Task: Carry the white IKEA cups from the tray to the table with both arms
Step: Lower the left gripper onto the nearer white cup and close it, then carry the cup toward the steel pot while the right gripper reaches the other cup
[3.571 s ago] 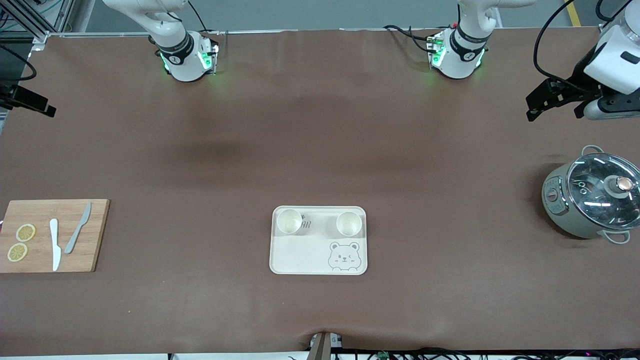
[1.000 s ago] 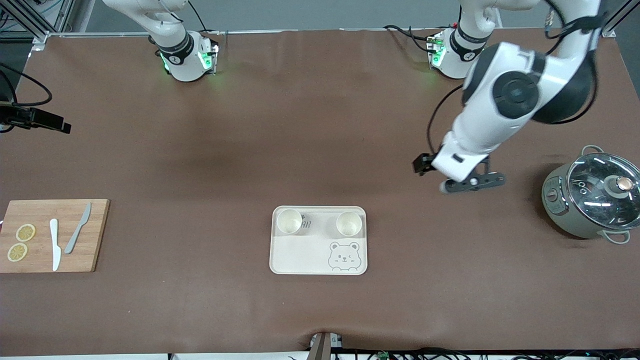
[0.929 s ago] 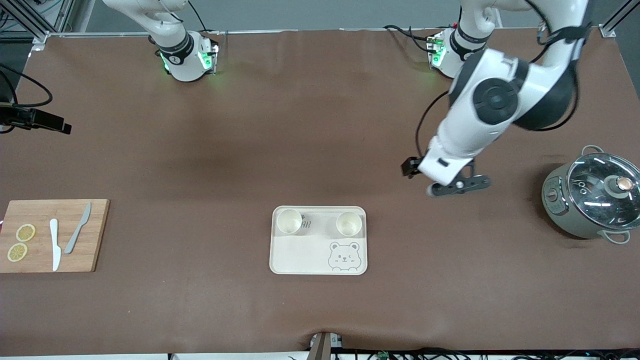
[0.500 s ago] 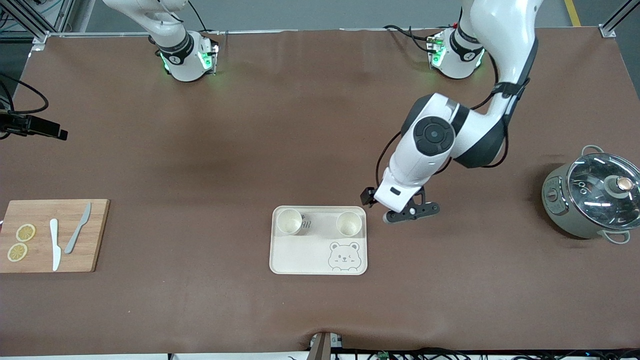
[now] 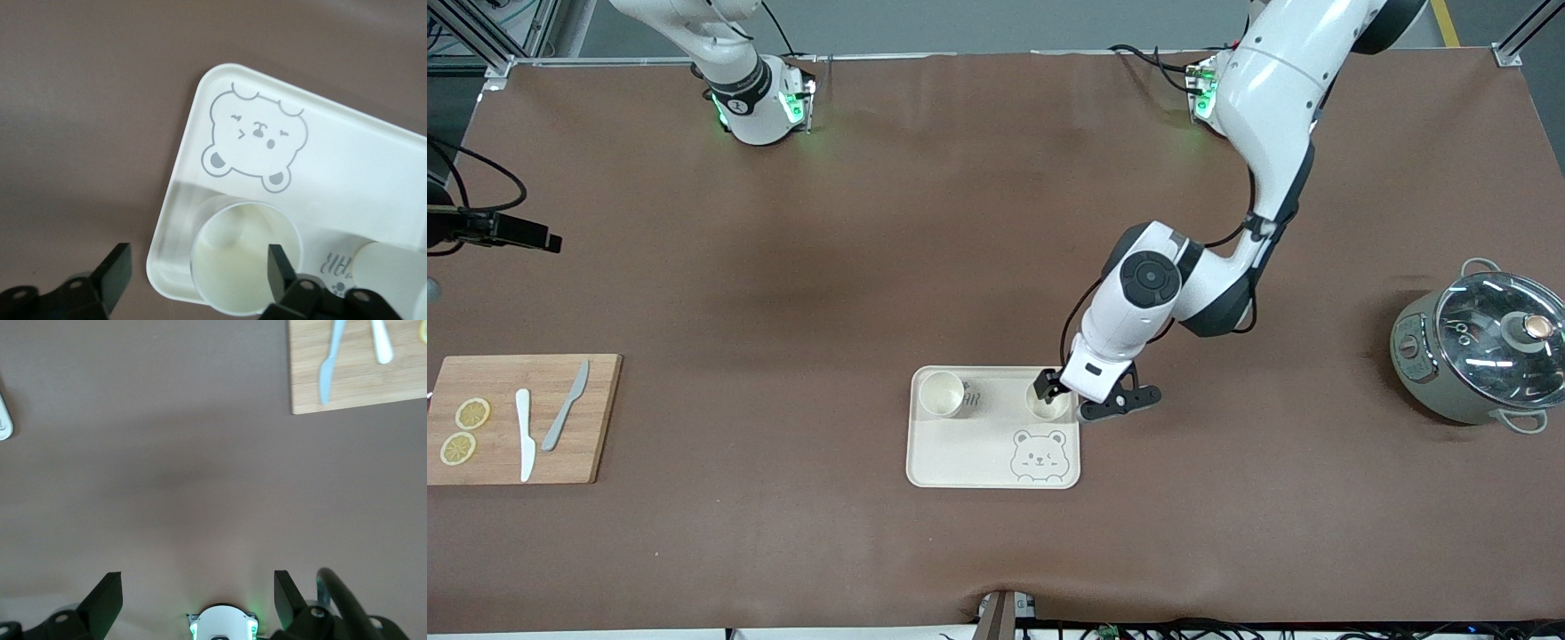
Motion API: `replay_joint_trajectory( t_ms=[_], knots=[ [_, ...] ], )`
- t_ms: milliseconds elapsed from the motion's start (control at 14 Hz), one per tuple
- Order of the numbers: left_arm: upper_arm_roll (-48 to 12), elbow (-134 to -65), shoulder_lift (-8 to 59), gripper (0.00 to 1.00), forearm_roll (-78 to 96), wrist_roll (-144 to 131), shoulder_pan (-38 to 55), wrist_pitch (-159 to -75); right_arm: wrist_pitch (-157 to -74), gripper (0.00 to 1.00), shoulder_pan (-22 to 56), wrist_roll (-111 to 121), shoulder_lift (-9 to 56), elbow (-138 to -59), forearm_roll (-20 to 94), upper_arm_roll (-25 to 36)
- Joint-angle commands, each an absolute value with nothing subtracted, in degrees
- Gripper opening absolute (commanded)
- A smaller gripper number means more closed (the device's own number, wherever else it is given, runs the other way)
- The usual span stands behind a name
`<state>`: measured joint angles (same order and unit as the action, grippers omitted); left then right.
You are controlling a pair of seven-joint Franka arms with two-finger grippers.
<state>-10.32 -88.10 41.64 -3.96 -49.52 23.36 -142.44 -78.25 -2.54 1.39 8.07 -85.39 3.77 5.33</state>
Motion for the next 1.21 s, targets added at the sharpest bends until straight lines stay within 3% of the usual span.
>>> replay_joint_trajectory(
  t_ms=[0,143,357,714,1143],
  knots=[
    [-9.9,-87.6,42.5,0.74,-5.7,-51.2,23.6,-142.6,-78.9,1.00,-2.2,1.8,11.6,-84.3,4.8,4.9],
    [-9.9,-88.5,42.5,0.55,-5.7,-51.2,23.7,-142.5,-83.1,1.00,-2.4,1.7,16.2,-84.5,5.1,4.9],
    [-9.8,-89.1,42.6,0.00,-5.9,-49.4,23.8,-142.3,-87.3,1.00,-1.1,1.7,20.5,-84.4,5.2,4.9],
    [-9.8,-88.7,41.0,0.00,-8.9,-47.4,23.2,-141.1,-94.0,1.00,4.6,-1.4,25.2,-84.3,7.6,4.8],
    [-9.7,-88.6,32.1,0.00,-9.1,-44.4,19.2,-133.1,-102.5,1.00,14.4,-21.3,30.8,-84.3,19.1,4.9]
  ],
)
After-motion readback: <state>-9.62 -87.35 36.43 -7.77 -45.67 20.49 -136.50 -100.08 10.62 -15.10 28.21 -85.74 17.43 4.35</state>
